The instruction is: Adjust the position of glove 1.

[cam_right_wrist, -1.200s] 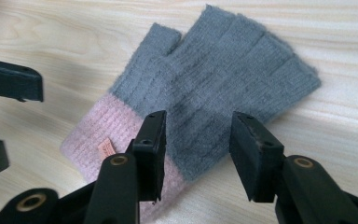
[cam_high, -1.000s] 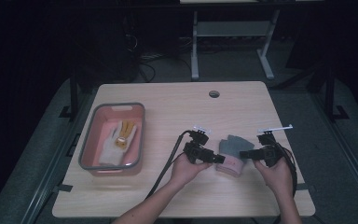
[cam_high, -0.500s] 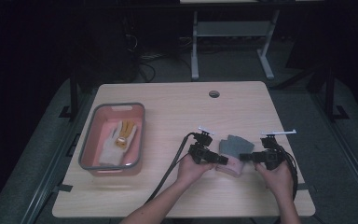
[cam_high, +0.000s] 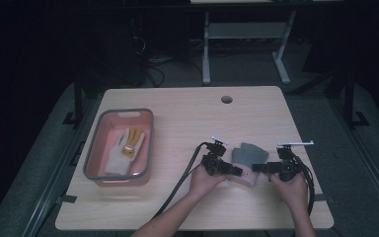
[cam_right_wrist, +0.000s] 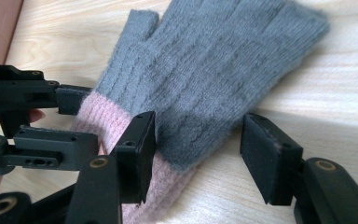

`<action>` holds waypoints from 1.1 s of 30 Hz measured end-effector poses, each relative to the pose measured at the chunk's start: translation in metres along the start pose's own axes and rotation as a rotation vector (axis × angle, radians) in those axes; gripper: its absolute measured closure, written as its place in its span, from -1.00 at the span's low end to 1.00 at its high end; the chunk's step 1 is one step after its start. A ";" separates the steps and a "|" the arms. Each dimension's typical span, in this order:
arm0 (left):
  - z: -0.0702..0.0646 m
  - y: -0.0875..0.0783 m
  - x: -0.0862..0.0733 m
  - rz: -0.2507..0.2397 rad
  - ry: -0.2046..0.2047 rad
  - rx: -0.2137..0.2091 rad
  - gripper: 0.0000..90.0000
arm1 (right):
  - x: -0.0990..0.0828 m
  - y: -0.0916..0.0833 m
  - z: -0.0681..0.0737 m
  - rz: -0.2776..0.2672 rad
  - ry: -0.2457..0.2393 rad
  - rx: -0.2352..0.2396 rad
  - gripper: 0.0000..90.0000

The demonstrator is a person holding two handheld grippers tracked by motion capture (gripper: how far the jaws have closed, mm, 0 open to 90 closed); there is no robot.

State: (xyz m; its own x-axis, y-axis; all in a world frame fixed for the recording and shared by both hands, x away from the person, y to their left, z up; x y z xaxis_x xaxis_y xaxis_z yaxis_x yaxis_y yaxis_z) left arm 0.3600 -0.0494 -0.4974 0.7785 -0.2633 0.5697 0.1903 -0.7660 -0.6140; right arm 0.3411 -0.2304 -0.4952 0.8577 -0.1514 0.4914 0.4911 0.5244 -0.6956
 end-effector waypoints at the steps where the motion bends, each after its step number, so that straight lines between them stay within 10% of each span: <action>1: 0.000 0.000 0.000 0.001 0.001 0.002 -0.01 | 0.000 0.001 -0.001 -0.003 -0.006 0.005 -0.01; 33: 0.006 0.001 0.000 -0.036 -0.123 -0.084 0.37 | -0.004 0.010 0.003 -0.041 0.115 0.131 0.60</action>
State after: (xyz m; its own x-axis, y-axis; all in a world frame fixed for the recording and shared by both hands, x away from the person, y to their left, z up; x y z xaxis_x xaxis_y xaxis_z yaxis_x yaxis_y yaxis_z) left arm 0.3634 -0.0466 -0.5016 0.8405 -0.1643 0.5163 0.1733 -0.8213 -0.5436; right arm 0.3418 -0.2223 -0.5029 0.8528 -0.2662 0.4494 0.5086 0.6190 -0.5985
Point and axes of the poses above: each handheld gripper's, and its own axes: y roughly forward along the jaws, x roughly out of its top, z roughly to its left, the point moved 5 cm from there along y, roughly forward along the jaws, and after that the axes turned 7 degrees about -z, right-handed, at the moved point
